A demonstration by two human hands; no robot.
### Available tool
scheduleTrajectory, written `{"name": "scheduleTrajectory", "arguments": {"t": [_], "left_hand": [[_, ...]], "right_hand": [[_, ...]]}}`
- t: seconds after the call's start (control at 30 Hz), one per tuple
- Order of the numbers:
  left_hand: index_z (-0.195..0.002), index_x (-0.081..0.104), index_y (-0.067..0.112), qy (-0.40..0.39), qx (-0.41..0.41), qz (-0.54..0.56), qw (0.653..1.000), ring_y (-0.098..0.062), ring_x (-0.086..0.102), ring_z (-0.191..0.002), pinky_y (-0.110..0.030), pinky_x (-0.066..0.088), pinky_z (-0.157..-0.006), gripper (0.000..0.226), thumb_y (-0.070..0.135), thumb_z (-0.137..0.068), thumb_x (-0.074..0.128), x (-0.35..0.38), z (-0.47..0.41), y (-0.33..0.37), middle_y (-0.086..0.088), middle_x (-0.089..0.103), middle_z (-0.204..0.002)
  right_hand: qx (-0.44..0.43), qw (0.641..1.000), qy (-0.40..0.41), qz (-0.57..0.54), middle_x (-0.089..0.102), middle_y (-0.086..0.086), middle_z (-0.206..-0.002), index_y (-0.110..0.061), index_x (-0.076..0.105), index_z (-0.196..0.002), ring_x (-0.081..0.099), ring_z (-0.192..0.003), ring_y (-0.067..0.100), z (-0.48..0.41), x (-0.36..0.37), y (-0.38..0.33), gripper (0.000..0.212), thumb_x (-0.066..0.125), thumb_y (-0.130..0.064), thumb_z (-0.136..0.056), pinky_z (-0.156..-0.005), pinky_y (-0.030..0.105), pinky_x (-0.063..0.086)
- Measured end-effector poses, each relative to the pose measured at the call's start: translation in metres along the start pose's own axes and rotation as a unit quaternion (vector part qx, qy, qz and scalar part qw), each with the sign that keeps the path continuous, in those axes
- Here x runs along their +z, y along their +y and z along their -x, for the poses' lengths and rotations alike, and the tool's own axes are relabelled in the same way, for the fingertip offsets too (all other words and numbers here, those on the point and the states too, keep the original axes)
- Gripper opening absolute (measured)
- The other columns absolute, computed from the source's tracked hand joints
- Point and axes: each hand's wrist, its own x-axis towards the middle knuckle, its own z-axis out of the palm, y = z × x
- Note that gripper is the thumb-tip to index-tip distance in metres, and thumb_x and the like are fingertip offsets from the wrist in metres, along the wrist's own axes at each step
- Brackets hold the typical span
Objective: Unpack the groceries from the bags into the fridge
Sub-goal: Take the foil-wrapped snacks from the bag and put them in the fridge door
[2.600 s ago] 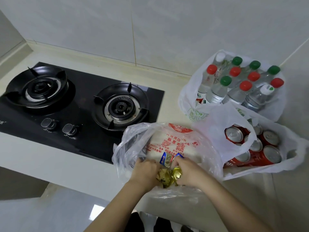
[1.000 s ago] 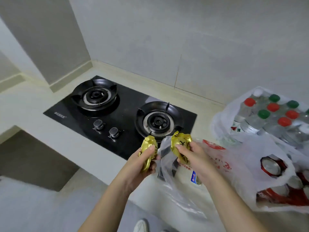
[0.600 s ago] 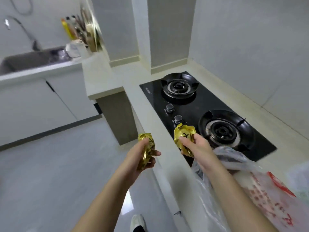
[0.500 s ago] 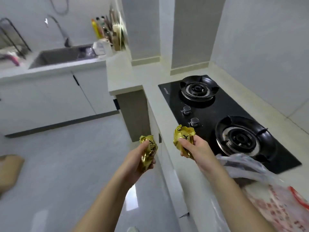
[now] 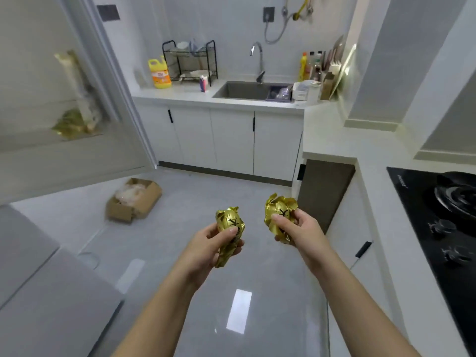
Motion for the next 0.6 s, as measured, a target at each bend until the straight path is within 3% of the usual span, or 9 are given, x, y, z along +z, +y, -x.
{"name": "scheduleTrajectory", "arguments": {"t": [0.2, 0.43, 0.6], "left_hand": [[-0.106, 0.066, 0.005, 0.102, 0.059, 0.017, 0.993, -0.025, 0.072, -0.09, -0.028, 0.057, -0.077, 0.023, 0.015, -0.085, 0.066, -0.118, 0.035, 0.033, -0.014, 0.074, -0.092], [-0.102, 0.068, 0.009, 0.165, 0.126, 0.012, 0.978, -0.026, 0.068, -0.09, -0.04, 0.055, -0.086, 0.017, 0.017, -0.088, 0.063, -0.198, 0.055, 0.08, -0.012, 0.073, -0.095], [-0.107, 0.068, 0.007, 0.185, 0.181, -0.036, 0.965, -0.021, 0.068, -0.089, -0.029, 0.056, -0.077, 0.022, 0.02, -0.09, 0.061, -0.231, 0.053, 0.123, -0.011, 0.073, -0.102]], "right_hand": [[-0.022, 0.995, -0.1, 0.017, 0.074, 0.004, -0.093, -0.017, 0.067, -0.105, 0.069, -0.082, 0.013, -0.013, 0.136, -0.016, 0.023, 0.074, -0.024, -0.084, -0.079, 0.031, 0.056], [-0.071, 0.979, -0.189, 0.028, 0.073, 0.002, -0.091, -0.017, 0.067, -0.103, 0.067, -0.081, 0.014, -0.029, 0.243, -0.056, 0.02, 0.074, -0.02, -0.085, -0.079, 0.033, 0.056], [-0.127, 0.961, -0.242, 0.028, 0.071, 0.001, -0.09, -0.017, 0.067, -0.102, 0.067, -0.082, 0.013, -0.052, 0.294, -0.1, 0.018, 0.073, -0.02, -0.085, -0.072, 0.026, 0.053]]}}
